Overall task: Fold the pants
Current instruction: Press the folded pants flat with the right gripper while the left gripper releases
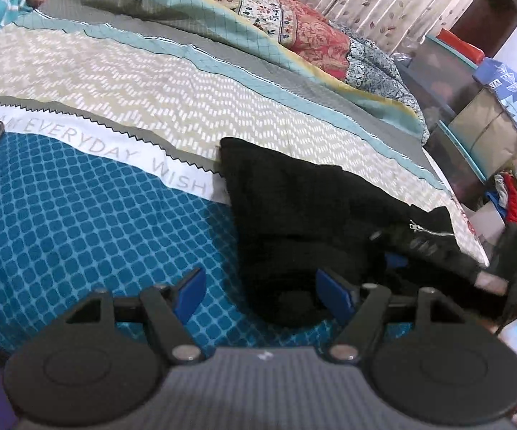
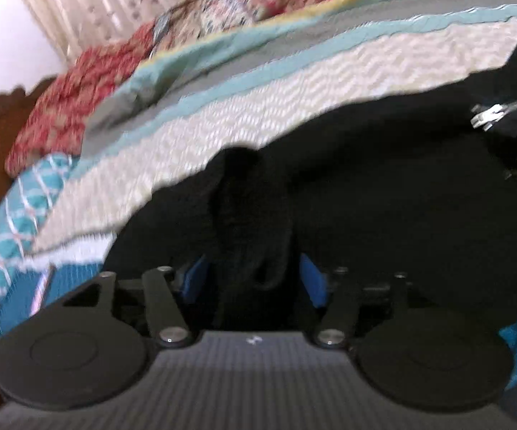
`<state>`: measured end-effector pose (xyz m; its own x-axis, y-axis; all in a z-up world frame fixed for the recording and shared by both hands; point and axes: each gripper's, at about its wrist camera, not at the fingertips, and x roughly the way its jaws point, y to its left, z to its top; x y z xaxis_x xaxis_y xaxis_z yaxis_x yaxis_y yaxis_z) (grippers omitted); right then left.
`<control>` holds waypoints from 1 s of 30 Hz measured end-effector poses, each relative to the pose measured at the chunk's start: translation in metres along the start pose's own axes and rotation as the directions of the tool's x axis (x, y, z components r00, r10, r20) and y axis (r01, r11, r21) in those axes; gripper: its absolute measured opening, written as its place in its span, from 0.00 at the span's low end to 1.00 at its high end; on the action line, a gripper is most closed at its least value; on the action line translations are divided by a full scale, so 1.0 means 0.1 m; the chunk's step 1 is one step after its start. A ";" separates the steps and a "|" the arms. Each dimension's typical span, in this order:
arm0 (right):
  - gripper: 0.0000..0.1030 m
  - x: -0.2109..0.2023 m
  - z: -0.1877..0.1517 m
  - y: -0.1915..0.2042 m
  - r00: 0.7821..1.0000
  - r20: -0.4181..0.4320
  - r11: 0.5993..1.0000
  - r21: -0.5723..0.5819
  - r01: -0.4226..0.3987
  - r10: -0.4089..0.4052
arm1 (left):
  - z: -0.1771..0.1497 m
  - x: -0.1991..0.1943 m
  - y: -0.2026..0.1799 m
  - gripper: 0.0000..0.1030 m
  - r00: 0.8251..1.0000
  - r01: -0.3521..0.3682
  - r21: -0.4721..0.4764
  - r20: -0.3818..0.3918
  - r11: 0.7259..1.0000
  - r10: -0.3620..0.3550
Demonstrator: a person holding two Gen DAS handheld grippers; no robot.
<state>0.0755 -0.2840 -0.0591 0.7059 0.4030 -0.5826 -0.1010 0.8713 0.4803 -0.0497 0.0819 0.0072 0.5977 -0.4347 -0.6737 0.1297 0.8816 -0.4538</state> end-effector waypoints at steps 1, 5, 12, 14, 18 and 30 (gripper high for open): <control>0.59 -0.06 0.03 -0.02 0.999 0.046 1.000 0.011 0.015 -0.016 | 0.00 0.00 0.00 0.67 1.000 0.000 -0.003 0.000 1.000 0.000; 0.54 -0.27 0.13 -0.06 0.986 0.159 0.999 0.007 0.050 -0.050 | 0.02 0.00 0.07 0.67 1.000 0.013 -0.049 -0.005 0.999 -0.013; 0.34 -0.22 0.03 0.29 0.986 0.155 0.977 -0.210 -0.025 0.058 | -0.01 0.03 0.01 0.67 1.000 0.007 -0.041 -0.027 0.999 -0.008; 0.35 -0.11 -0.04 0.33 0.994 0.090 0.968 -0.246 -0.045 0.069 | -0.03 0.04 0.00 0.67 0.999 0.003 -0.040 -0.034 0.999 -0.005; 0.37 0.28 -0.21 0.23 0.999 -0.048 0.968 -0.249 -0.020 0.008 | -0.07 0.08 0.04 0.67 0.998 -0.009 -0.056 -0.058 0.998 0.005; 0.42 0.08 -0.10 0.09 0.997 -0.039 0.986 -0.152 -0.066 0.061 | -0.08 0.14 0.03 0.67 0.997 -0.007 -0.066 -0.078 0.998 0.002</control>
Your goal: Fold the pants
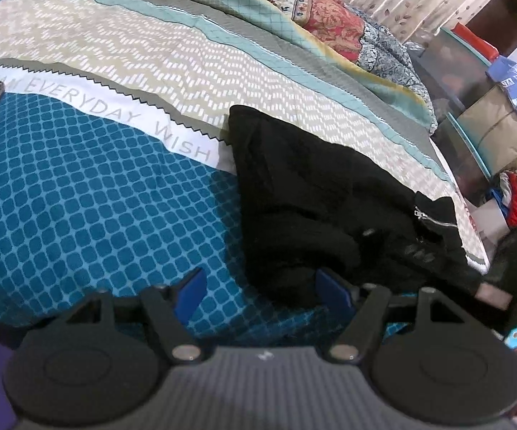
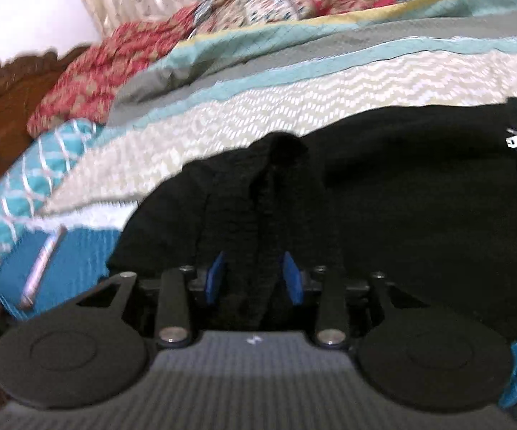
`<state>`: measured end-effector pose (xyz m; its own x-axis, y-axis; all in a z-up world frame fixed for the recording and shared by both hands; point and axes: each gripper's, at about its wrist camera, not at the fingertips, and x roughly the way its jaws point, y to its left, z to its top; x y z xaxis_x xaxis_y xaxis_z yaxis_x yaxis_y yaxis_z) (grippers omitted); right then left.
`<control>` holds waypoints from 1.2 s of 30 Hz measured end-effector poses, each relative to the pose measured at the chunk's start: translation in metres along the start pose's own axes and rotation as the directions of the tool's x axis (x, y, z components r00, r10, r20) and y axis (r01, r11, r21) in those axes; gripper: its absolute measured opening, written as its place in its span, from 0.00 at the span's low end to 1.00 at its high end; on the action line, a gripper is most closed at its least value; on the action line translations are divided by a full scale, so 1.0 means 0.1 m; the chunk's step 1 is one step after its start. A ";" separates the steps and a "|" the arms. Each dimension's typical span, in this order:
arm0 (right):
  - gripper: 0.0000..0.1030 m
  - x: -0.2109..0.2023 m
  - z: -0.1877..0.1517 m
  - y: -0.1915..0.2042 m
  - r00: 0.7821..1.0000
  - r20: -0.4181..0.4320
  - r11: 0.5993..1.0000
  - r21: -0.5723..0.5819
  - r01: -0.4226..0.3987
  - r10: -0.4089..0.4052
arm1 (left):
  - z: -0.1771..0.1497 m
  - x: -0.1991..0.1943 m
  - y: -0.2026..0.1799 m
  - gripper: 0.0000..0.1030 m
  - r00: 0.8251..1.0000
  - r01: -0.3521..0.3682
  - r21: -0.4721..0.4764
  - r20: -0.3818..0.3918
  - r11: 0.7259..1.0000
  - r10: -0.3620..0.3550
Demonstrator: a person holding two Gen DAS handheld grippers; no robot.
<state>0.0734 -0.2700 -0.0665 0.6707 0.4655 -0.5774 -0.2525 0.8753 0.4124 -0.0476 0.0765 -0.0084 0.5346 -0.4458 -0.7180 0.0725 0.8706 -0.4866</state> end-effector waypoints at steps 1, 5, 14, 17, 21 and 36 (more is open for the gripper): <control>0.42 -0.06 0.01 -0.01 1.000 0.027 1.000 0.002 0.016 -0.016 | 0.00 0.00 0.01 0.67 1.000 -0.001 -0.005 -0.001 1.000 0.001; 0.42 -0.26 0.05 0.01 0.989 0.130 0.997 -0.022 0.072 -0.068 | 0.00 0.02 0.05 0.67 1.000 -0.010 -0.022 -0.008 1.000 0.010; 0.44 0.05 -0.03 0.05 0.996 -0.009 0.994 -0.063 0.090 -0.090 | 0.00 0.05 0.02 0.67 1.000 -0.011 -0.007 -0.021 1.000 0.011; 0.43 0.10 -0.04 -0.01 0.996 -0.022 0.995 -0.043 0.088 -0.089 | 0.00 0.07 0.04 0.67 1.000 -0.014 -0.020 -0.026 1.000 0.013; 0.43 0.11 -0.02 -0.04 0.997 -0.030 0.997 -0.030 0.076 -0.077 | 0.06 0.06 0.05 0.67 1.000 -0.011 -0.025 -0.022 1.000 0.010; 0.44 -1.14 0.09 -1.10 0.916 0.254 0.935 0.252 0.248 -0.311 | 0.81 0.31 -0.72 0.67 0.996 0.070 0.147 0.038 0.987 -0.077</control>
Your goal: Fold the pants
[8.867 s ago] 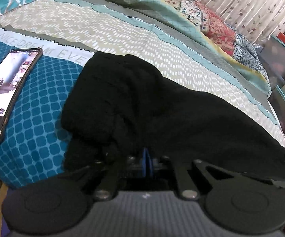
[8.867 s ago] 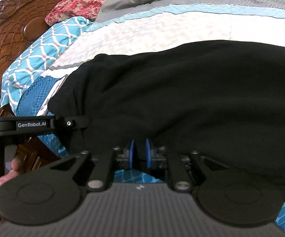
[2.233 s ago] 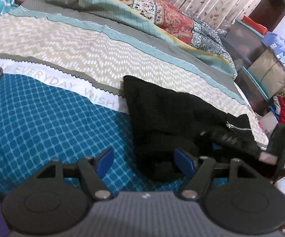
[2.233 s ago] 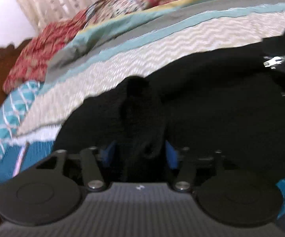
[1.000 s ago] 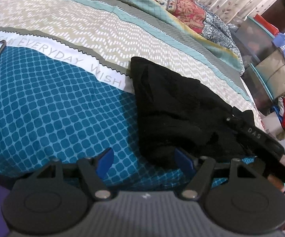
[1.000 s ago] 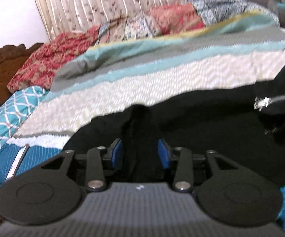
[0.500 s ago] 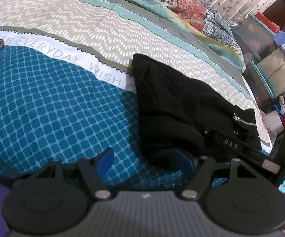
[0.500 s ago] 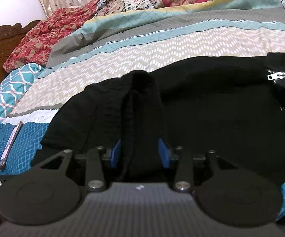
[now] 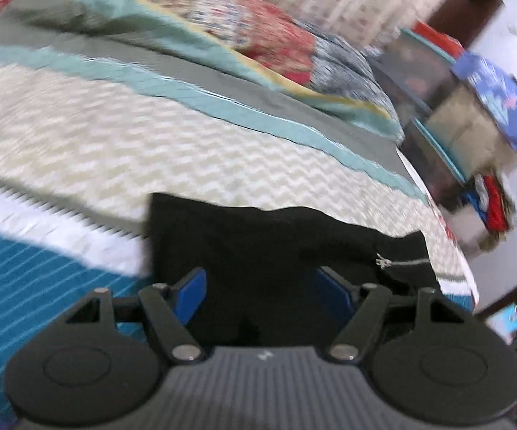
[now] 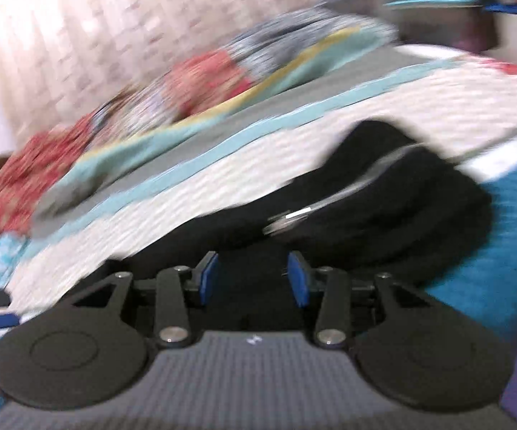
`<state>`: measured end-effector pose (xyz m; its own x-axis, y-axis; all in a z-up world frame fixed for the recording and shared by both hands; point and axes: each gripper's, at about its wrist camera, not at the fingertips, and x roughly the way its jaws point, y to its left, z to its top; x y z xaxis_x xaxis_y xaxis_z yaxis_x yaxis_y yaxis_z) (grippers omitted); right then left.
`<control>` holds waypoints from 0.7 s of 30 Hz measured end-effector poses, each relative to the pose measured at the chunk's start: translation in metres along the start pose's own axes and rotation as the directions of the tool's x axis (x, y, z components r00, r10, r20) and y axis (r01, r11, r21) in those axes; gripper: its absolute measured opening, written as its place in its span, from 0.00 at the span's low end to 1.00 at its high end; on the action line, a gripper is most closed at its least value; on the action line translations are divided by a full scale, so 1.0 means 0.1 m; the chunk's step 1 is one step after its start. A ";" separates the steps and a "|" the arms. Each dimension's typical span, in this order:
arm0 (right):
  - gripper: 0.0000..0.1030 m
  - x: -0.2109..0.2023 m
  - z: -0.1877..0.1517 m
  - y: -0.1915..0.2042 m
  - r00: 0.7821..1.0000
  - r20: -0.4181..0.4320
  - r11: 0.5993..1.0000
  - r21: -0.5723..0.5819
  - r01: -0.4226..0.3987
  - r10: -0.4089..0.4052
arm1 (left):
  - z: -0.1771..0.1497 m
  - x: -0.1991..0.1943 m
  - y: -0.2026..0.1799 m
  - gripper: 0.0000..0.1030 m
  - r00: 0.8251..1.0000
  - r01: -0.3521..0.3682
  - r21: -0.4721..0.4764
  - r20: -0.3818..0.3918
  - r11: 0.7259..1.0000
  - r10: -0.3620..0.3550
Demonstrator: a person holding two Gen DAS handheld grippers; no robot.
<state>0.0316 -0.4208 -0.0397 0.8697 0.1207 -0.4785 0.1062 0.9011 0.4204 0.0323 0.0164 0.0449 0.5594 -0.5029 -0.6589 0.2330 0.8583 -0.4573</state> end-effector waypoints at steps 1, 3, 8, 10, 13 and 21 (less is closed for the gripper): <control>0.44 -0.03 0.05 -0.12 0.999 0.023 0.999 0.024 0.034 -0.034 | 0.01 0.08 -0.07 0.67 1.000 0.003 0.015 -0.009 1.000 -0.002; 0.44 -0.10 0.15 -0.41 0.992 0.066 0.991 0.087 0.100 -0.105 | 0.05 0.28 -0.19 0.67 1.000 0.003 0.040 -0.027 0.999 -0.002; 0.59 -0.13 0.30 -0.97 0.971 0.116 0.960 0.213 0.179 -0.207 | -0.02 0.91 -0.26 0.64 0.986 -0.072 0.074 -0.148 0.995 0.083; 0.61 -0.07 0.35 -1.11 0.967 0.120 0.954 0.227 0.196 -0.227 | -0.14 1.12 -0.25 0.64 0.968 -0.149 0.141 -0.180 0.979 0.173; 0.66 0.08 0.36 -1.27 0.963 0.097 0.944 0.240 0.224 -0.253 | -0.22 1.17 -0.44 0.68 0.955 -0.199 0.258 -0.166 0.945 0.246; 0.60 0.28 0.36 -1.25 0.990 0.002 0.966 0.218 0.139 -0.143 | -0.03 0.65 -0.45 0.68 0.987 -0.083 0.147 -0.125 0.986 0.102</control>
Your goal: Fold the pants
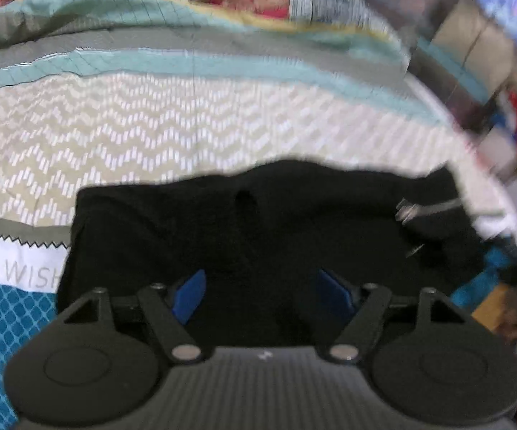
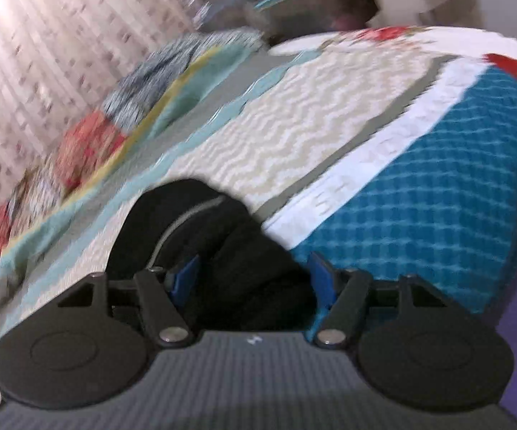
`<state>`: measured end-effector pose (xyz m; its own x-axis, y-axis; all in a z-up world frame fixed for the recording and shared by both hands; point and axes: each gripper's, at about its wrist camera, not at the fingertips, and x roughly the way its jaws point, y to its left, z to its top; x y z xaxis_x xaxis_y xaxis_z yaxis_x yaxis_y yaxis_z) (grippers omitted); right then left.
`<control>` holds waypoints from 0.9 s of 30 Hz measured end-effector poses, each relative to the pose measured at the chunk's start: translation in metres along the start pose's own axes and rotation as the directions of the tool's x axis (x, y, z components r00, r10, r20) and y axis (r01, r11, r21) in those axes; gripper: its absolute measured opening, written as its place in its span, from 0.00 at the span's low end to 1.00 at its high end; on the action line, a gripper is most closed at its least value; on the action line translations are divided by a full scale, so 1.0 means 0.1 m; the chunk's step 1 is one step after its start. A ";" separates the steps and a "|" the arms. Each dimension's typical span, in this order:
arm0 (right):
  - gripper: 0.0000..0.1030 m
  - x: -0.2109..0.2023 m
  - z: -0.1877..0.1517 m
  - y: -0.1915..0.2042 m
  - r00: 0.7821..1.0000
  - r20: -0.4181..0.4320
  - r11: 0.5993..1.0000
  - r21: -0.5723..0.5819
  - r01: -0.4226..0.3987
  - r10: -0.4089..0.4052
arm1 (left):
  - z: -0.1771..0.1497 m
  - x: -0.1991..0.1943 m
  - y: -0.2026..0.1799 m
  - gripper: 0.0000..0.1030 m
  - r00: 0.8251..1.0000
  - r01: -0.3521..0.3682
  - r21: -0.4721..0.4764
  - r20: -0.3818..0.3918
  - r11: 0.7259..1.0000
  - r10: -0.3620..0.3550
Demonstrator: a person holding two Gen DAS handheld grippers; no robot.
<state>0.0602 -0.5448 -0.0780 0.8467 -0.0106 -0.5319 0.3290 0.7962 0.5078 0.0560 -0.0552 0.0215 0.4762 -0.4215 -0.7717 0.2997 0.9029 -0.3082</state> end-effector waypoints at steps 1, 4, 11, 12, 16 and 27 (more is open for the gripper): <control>0.48 0.03 -0.02 0.05 1.000 -0.010 0.999 -0.028 0.014 -0.015 | 0.03 -0.06 0.00 0.68 1.000 0.010 -0.011 0.021 1.000 -0.010; 0.21 -0.01 -0.06 0.17 0.999 -0.014 0.996 -0.080 0.029 -0.030 | 0.07 -0.29 0.10 0.69 0.996 0.030 -0.059 0.080 0.998 -0.025; 0.18 -0.42 -0.08 0.76 0.993 0.073 0.981 -0.173 -0.083 0.097 | 0.03 -0.57 0.47 0.69 0.987 0.102 -0.198 0.144 0.975 -0.074; 0.18 -0.48 -0.12 0.93 0.989 0.078 0.971 -0.212 -0.109 0.128 | 0.00 -0.60 0.53 0.69 0.986 0.109 -0.214 0.151 0.971 -0.077; 0.18 -0.63 -0.35 1.66 0.961 0.051 0.895 -0.381 -0.232 0.271 | -0.12 -0.70 0.82 0.69 0.982 0.121 -0.294 0.173 0.948 -0.071; 0.17 -0.47 -1.86 3.13 0.848 -0.358 0.454 -0.727 -0.516 0.390 | -0.53 -0.79 1.48 0.69 0.987 0.104 -0.459 0.160 0.882 -0.033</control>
<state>0.0461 -0.1825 -0.0199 0.6968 0.5186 -0.4955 -0.5913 0.8064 0.0124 0.0194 0.1165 0.0074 0.5919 -0.4595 -0.6622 -0.0657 0.7913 -0.6078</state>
